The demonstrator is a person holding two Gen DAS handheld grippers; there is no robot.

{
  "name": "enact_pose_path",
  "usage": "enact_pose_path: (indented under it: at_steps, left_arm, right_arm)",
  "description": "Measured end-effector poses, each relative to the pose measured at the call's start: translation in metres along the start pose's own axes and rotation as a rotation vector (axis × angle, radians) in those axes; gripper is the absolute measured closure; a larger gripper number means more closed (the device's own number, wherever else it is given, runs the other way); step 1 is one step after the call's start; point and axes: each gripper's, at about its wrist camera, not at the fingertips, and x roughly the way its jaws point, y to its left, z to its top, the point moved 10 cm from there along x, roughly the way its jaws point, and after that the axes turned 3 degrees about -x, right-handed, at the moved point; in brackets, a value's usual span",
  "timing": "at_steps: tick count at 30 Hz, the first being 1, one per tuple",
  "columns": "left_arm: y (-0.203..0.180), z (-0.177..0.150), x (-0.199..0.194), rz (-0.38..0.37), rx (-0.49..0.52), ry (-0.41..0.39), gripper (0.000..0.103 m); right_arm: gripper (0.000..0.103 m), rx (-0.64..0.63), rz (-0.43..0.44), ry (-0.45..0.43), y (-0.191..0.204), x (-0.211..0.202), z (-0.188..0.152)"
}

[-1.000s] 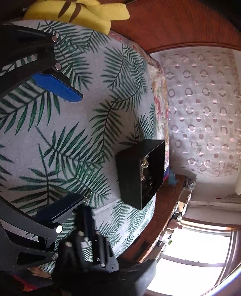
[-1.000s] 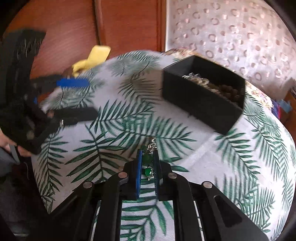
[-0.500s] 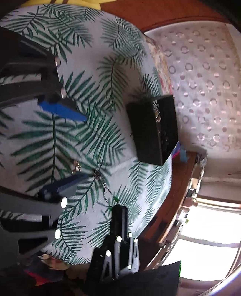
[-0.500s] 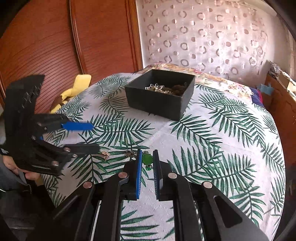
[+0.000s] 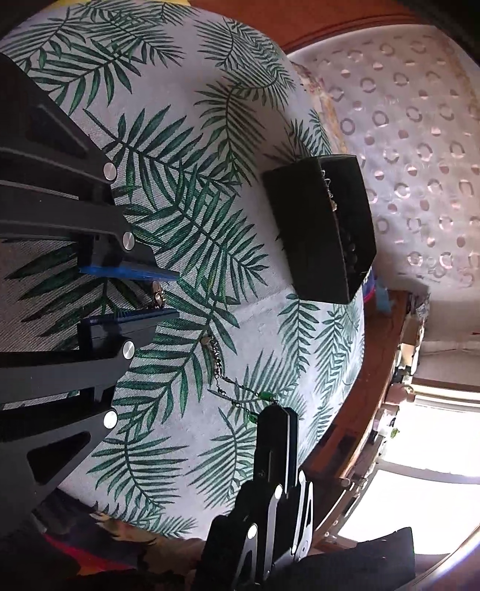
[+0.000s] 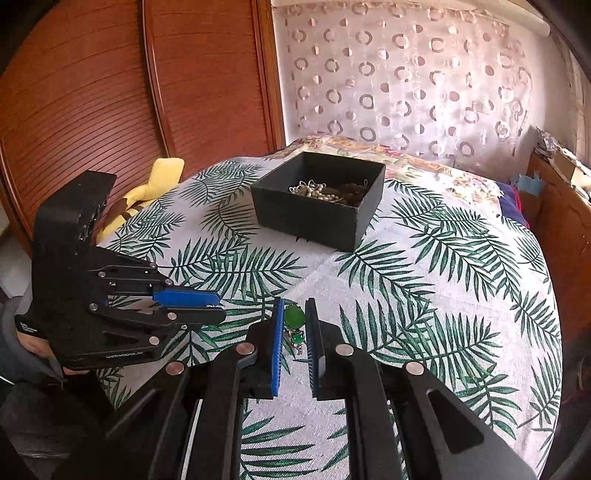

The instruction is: Organize jewelry

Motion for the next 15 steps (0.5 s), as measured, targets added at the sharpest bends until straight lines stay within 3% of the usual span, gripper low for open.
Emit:
enact_pose_path:
  at_steps: [15]
  left_arm:
    - [0.034,0.071,-0.025,0.02,-0.034,-0.133,0.089]
  right_arm:
    - [0.09,-0.071,-0.039,-0.107,-0.01,-0.019,0.073]
